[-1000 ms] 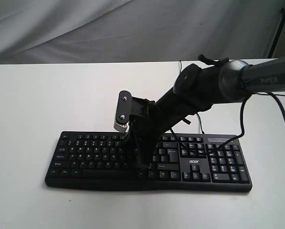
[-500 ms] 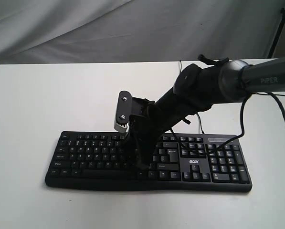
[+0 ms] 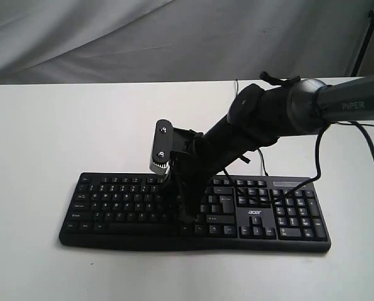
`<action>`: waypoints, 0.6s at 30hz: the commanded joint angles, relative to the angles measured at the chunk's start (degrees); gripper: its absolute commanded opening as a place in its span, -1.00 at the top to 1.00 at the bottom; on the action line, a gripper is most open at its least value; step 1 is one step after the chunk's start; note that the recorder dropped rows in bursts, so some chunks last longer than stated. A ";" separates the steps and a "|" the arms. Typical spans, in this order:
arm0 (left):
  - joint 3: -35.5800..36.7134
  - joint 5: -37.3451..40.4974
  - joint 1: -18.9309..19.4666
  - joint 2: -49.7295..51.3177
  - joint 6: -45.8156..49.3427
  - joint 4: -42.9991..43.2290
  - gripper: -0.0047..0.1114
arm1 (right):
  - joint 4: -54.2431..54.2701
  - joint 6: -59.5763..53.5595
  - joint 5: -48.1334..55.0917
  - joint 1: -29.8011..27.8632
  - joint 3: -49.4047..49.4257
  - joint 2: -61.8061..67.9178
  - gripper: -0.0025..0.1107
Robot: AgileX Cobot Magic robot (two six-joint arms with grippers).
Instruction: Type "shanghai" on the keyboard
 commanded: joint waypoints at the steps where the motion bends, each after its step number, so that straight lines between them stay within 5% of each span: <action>1: 0.29 -0.22 -0.22 0.18 -0.16 -0.03 0.91 | -0.39 -0.57 -0.69 -0.31 0.21 1.15 0.96; 18: 0.29 -0.22 -0.22 0.18 -0.16 -0.03 0.91 | 1.42 -0.81 0.79 -0.31 0.21 -2.54 0.96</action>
